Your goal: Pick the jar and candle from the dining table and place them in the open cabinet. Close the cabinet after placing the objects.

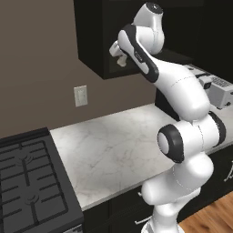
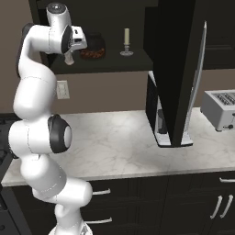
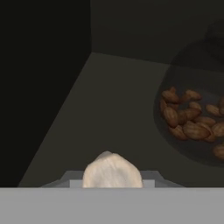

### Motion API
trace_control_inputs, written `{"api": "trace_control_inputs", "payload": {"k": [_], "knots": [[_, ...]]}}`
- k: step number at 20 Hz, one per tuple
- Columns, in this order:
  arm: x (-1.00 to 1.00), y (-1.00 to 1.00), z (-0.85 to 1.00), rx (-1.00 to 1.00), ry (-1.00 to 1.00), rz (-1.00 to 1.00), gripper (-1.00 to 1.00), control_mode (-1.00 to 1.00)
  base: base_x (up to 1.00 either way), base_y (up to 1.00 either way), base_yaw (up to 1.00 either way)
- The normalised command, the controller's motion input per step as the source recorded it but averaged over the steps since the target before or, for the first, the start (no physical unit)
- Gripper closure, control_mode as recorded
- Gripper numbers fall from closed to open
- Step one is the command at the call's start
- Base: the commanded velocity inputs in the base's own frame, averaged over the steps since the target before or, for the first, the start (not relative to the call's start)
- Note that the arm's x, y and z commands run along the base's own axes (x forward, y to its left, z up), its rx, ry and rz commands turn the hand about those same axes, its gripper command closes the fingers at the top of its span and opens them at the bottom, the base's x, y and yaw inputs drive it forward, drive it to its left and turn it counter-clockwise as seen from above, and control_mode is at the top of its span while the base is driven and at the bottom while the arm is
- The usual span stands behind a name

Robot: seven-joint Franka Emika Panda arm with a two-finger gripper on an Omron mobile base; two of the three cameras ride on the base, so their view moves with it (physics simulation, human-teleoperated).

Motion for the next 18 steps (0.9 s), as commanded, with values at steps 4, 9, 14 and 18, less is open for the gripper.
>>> {"api": "trace_control_inputs", "payload": {"k": [4, 9, 14, 18], "knots": [[0.0, 0.0, 0.0, 0.0, 0.0, 0.0, -1.0, -1.0, 0.0, 0.0, 0.0], [0.0, 0.0, 0.0, 0.0, 0.0, 0.0, -1.0, -1.0, 0.0, 0.0, 0.0], [0.0, -0.01, 0.0, 0.0, 0.0, 0.0, -1.0, -1.0, 0.0, 0.0, 0.0], [0.0, -0.08, 0.0, 0.0, 0.0, 0.0, -1.0, -1.0, 0.0, 0.0, 0.0]]}}
